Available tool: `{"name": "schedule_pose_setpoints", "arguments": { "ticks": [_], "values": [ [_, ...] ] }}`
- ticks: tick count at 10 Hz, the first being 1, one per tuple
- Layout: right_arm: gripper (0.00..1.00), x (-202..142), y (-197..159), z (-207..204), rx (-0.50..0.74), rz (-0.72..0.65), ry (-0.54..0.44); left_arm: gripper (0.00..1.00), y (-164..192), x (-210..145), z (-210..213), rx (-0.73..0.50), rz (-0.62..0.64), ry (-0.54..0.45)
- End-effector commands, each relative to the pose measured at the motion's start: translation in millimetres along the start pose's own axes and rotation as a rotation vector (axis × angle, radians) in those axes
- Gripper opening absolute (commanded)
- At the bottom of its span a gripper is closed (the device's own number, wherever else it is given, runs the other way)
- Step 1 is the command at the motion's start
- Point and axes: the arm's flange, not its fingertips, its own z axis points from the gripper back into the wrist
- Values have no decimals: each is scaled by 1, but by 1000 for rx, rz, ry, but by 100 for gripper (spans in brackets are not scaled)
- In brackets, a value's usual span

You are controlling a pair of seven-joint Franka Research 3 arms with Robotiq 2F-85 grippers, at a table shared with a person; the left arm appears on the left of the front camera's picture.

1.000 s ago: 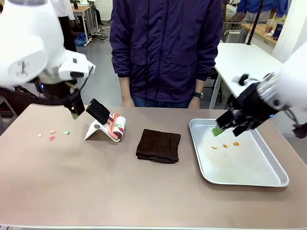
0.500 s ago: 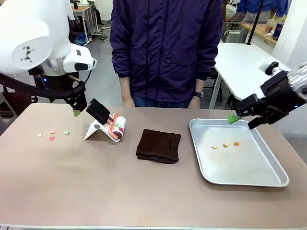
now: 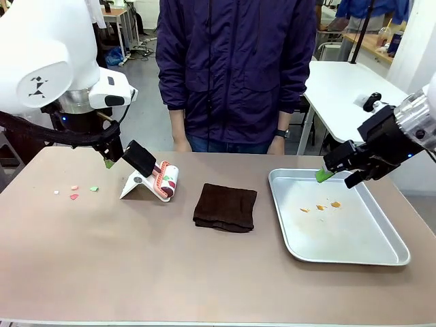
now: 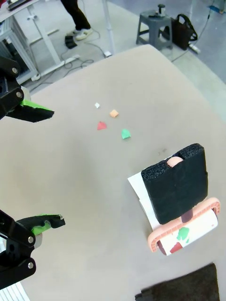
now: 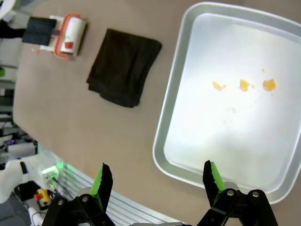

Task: Clean the surface of the table.
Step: Hold the Lint Roller with your left hand and the towel with your right hand.

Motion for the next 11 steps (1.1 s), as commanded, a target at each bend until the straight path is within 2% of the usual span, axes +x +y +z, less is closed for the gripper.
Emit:
{"name": "schedule_pose_setpoints", "arguments": {
  "ticks": [1,4,5,6,8,9,10,11],
  "values": [
    [100,3,-1,0,33,4,-5,100,5,-4,0,6,-11,-13],
    [100,3,-1,0,33,4,-5,100,0,0,0,0,0,-1],
    [100,0,0,0,0,0,0,100,7,-3,-3,-303,-102,29],
    [100,-3,-4,10,87,-26,-6,100,20,-6,-8,-472,-107,78],
    [100,-8,-23,30,301,-217,-3,100,52,-10,-13,-796,3,164],
    [100,-12,-37,38,409,-303,26,100,71,-15,-28,-876,82,243],
    [100,-19,-53,47,503,-400,73,100,94,-22,-54,-896,218,395],
    [100,-28,-71,54,572,-442,86,100,118,-31,-73,-965,382,512]
  ]
}}
